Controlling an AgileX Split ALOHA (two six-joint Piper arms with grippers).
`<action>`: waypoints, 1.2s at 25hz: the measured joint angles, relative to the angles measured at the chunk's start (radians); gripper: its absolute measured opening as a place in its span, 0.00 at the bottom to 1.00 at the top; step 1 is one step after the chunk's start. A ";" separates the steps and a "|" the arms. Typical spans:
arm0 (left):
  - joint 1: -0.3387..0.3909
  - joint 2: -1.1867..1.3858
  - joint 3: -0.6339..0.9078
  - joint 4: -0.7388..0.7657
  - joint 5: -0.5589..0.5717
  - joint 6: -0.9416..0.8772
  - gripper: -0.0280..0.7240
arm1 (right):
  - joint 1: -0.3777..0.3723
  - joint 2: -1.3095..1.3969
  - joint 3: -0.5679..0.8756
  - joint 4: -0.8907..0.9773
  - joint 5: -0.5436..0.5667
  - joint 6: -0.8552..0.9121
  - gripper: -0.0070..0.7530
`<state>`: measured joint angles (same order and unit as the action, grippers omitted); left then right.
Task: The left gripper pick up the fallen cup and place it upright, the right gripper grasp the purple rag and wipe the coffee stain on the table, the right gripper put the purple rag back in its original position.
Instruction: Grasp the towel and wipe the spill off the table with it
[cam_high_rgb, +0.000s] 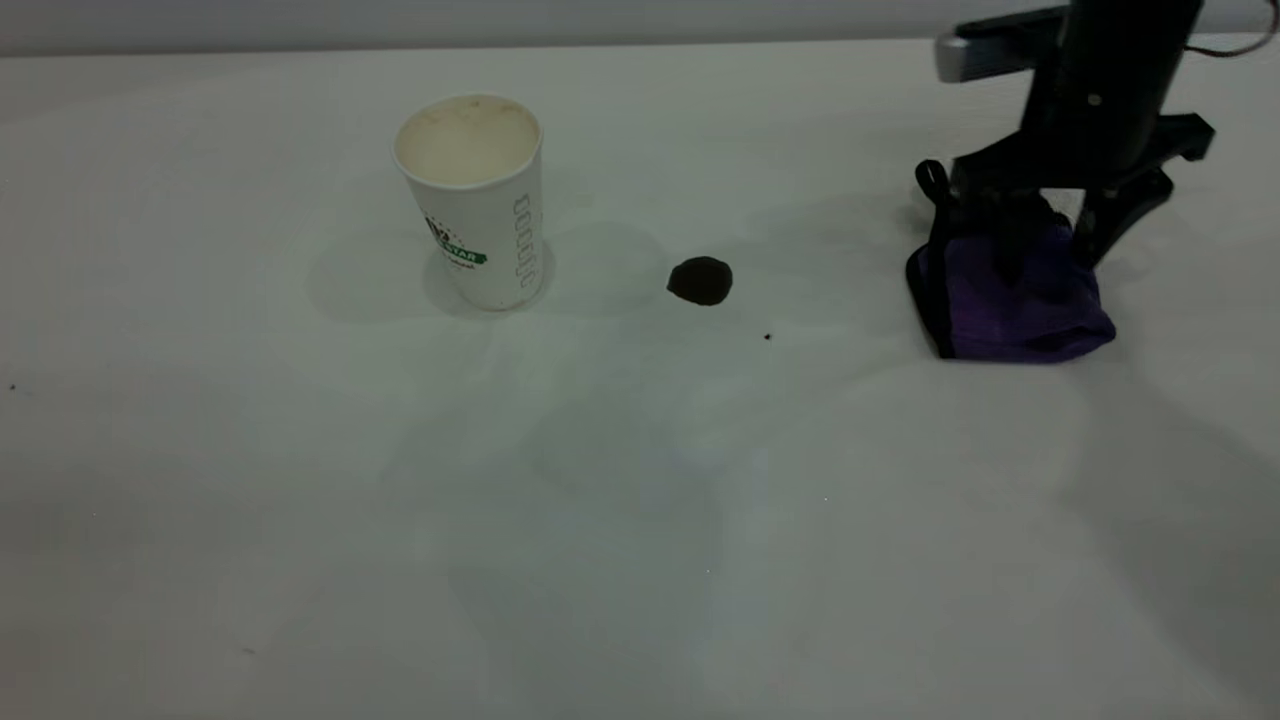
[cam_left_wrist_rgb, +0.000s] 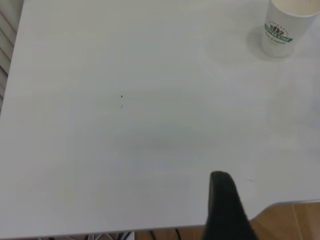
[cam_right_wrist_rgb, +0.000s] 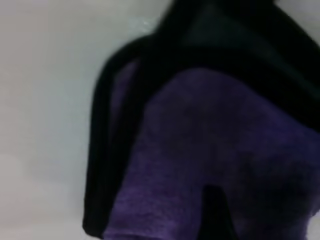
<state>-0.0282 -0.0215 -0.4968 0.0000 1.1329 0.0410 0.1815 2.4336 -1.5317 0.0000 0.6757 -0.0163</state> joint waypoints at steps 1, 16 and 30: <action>0.000 0.000 0.000 0.000 0.000 0.000 0.71 | -0.003 0.004 -0.002 0.026 0.004 -0.022 0.74; 0.000 0.000 0.000 0.000 0.000 0.000 0.71 | 0.013 0.065 -0.011 -0.012 -0.030 0.005 0.49; 0.000 0.000 0.000 0.000 0.001 0.000 0.71 | 0.183 0.082 -0.114 0.125 -0.117 -0.103 0.07</action>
<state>-0.0282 -0.0215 -0.4968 0.0000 1.1338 0.0410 0.3646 2.5158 -1.6457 0.1250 0.5589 -0.1188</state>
